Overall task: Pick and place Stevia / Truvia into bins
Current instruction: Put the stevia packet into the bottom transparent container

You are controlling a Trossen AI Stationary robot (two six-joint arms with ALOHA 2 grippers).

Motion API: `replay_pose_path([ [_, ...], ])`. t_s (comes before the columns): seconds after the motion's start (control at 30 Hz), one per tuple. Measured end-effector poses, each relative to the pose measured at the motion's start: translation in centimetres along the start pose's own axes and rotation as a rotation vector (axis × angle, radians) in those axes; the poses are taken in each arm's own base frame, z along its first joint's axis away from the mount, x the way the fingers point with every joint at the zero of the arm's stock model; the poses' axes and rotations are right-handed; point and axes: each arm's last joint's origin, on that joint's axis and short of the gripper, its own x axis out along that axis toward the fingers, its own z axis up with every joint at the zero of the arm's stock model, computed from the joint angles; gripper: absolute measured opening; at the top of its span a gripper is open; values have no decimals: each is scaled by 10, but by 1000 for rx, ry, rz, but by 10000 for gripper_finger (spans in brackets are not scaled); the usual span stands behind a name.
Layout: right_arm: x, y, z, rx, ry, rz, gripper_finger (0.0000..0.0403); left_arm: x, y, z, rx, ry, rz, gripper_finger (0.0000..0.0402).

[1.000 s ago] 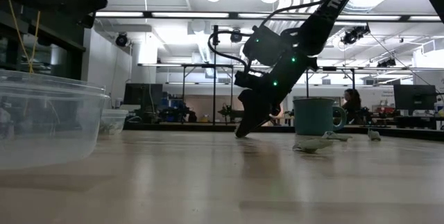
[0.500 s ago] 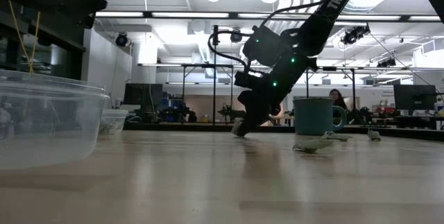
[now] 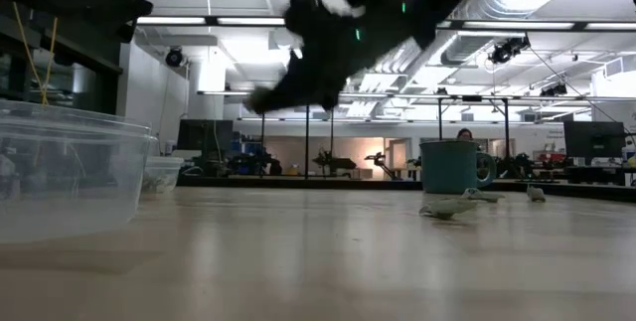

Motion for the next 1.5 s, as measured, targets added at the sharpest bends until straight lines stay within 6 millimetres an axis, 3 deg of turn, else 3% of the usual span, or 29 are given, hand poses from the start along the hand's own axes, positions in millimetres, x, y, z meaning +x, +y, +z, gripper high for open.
replay_pose_path([
  [0.17,7,64,19,-118,-65,63,1,0,0,-1,-4,15,1,156],
  [0.3,25,104,22,-194,-85,163,1,0,0,-1,-4,14,1,156],
  [0.43,56,124,17,-206,-54,246,1,0,0,-1,-4,15,1,156],
  [0.53,66,133,26,-240,-9,284,1,0,0,-1,-4,14,1,156],
  [0.87,75,142,40,-245,55,332,23,0,0,-2,-4,15,1,156],
  [1.17,74,140,39,-242,73,283,138,0,0,-4,1,38,2,156],
  [1.3,58,130,53,-181,93,153,172,0,0,-3,0,35,2,156],
  [1.5,32,113,65,-158,190,-18,170,0,0,-3,-9,28,2,156],
])
